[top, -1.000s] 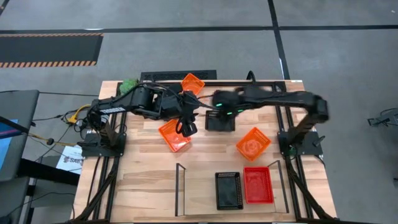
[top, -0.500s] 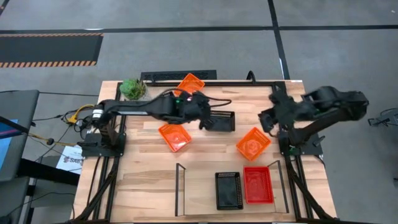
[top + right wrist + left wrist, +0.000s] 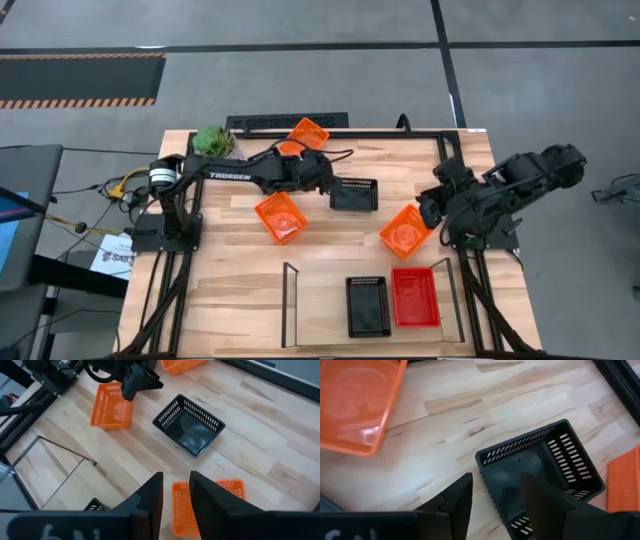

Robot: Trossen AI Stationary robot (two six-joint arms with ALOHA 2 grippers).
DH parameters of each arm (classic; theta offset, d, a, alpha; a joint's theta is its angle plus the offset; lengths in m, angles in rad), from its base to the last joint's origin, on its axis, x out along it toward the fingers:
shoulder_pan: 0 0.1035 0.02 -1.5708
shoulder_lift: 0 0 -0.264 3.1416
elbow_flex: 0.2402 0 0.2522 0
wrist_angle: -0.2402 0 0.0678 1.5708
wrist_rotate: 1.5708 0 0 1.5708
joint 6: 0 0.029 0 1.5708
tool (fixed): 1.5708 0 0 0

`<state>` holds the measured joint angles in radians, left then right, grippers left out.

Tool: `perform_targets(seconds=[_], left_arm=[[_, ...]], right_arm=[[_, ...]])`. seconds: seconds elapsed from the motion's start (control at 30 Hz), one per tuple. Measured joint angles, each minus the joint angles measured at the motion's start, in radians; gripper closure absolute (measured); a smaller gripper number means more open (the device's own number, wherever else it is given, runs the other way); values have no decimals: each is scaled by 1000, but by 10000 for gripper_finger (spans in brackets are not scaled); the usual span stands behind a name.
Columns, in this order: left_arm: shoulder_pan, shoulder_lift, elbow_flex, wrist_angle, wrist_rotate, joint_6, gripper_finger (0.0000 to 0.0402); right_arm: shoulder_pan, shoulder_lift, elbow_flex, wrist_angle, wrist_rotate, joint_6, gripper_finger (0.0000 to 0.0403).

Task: Stack baskets on shelf by color
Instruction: Stack the right black bin on top of the black bin on the shelf

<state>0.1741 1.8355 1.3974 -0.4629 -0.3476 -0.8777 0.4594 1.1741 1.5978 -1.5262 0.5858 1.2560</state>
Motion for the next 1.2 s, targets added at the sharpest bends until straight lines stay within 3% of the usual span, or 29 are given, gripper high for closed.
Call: perform_targets(seconds=[0.3,0.93,1.07,1.2], left_arm=[[-6,19,-33,85,-9,-23,249],[-14,188,-17,107,108,-58,251],[-14,205,-16,111,150,-68,281],[-14,213,-14,113,168,-41,343]], right_arm=[[-1,24,-1,-14,0,1,285],[27,17,0,-12,-9,1,285],[41,17,0,-13,-9,1,285],[53,17,0,-12,-9,1,285]])
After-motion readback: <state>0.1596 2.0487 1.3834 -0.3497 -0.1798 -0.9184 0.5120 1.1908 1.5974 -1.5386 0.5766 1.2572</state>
